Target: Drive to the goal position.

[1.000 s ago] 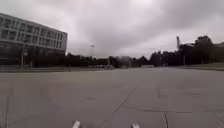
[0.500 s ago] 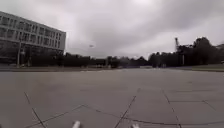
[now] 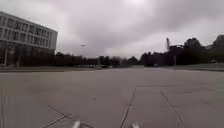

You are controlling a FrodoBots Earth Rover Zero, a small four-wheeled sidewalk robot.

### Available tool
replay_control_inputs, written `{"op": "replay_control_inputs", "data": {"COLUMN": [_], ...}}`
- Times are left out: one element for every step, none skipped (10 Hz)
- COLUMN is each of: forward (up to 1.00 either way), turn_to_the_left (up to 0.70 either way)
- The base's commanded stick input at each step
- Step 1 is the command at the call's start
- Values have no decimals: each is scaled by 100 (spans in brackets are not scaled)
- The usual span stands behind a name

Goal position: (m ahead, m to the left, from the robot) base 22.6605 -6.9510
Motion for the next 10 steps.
{"op": "replay_control_inputs", "data": {"forward": [70,70,70,70,70,70,70,70,70,70], "turn_to_the_left": [0,0,0,-1,-8,-15,-31,-34,-8,-4]}}
